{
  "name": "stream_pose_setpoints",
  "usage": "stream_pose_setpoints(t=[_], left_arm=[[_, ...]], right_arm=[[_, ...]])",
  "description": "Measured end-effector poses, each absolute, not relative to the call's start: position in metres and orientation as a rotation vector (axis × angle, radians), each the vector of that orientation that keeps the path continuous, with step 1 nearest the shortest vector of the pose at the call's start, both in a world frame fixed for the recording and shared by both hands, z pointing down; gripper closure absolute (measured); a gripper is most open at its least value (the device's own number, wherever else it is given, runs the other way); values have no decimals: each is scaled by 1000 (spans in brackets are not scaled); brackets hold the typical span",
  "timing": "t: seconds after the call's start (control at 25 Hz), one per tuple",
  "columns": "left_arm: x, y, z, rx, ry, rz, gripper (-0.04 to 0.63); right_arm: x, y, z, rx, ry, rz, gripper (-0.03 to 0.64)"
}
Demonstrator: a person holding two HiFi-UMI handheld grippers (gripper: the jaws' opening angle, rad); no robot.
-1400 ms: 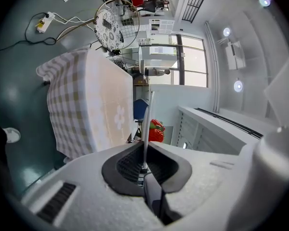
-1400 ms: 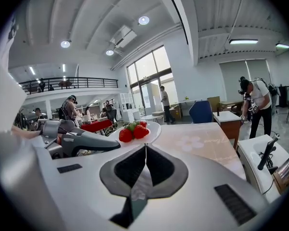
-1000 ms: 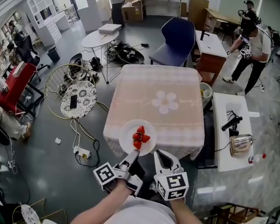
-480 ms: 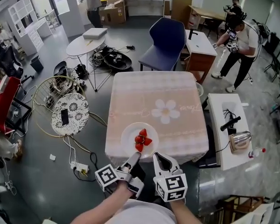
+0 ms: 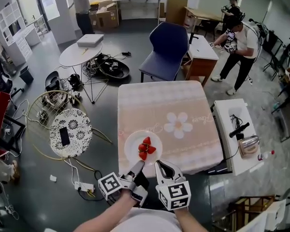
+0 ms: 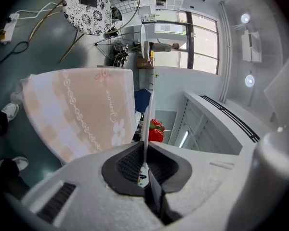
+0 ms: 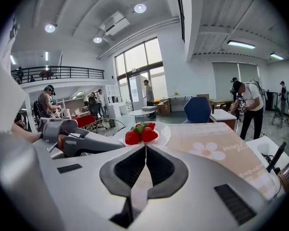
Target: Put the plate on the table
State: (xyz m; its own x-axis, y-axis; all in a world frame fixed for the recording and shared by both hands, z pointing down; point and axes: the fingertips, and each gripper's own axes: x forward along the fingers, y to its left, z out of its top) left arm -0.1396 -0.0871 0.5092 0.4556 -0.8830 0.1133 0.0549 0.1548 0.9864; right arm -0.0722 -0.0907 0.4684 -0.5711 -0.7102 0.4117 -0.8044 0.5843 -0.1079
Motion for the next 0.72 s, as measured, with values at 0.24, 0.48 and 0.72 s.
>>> stream_pose_setpoints(t=[0.24, 0.48, 0.72], left_arm=[[-145, -100, 514, 1243, -810, -781, 575], [-146, -111, 523, 1255, -798, -761, 575], [-143, -126, 533, 1249, -807, -742, 575]], right_arm=[[-75, -99, 469, 1298, -2429, 404, 612], [-74, -108, 476, 1317, -2404, 411, 612], [-69, -124, 482, 1314, -2407, 426, 612]])
